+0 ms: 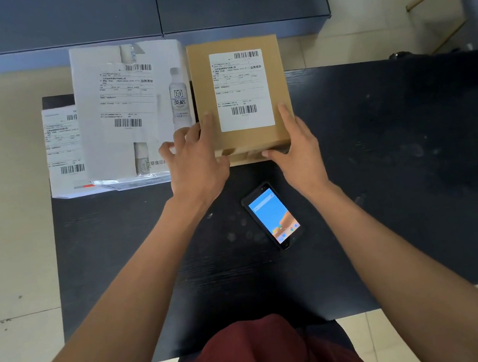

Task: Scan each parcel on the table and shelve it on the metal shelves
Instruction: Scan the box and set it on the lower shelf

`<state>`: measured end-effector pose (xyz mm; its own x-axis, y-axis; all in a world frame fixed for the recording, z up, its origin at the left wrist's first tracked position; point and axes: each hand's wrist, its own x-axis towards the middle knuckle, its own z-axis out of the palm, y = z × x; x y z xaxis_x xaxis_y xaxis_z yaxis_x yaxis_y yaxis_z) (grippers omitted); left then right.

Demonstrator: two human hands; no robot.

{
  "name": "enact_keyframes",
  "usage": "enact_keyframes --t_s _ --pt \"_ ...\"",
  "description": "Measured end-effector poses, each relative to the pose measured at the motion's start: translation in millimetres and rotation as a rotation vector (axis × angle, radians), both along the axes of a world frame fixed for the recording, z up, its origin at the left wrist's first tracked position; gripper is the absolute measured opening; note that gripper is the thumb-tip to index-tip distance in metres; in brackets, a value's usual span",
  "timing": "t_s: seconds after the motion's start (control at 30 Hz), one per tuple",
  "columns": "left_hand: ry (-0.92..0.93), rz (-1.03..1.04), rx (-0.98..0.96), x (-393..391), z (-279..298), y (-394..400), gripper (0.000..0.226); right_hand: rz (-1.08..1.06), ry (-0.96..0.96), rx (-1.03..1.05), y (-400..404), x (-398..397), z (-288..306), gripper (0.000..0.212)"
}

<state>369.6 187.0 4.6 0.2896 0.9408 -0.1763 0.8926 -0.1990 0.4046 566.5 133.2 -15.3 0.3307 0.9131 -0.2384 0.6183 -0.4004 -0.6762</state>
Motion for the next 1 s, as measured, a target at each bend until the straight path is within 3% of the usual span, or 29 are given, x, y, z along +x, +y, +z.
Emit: enact_keyframes --t_s 0.17,0.37,0.7,1.0 --pt "-0.075 -0.03 0.074 -1 5 -7 0.074 -0.06 -0.038 0.093 -22 -10 8 0.091" --pt "-0.503 -0.049 -0.018 8 14 -18 0.082 -0.154 -0.099 0.221 -51 -9 25 0.089" --pt "-0.57 -0.138 -0.057 85 36 -70 0.079 -0.301 -0.127 0.27 -130 39 52 0.082" --pt "-0.569 -0.414 -0.069 189 66 -161 0.082 -0.561 -0.173 0.274 -255 115 79 0.086"
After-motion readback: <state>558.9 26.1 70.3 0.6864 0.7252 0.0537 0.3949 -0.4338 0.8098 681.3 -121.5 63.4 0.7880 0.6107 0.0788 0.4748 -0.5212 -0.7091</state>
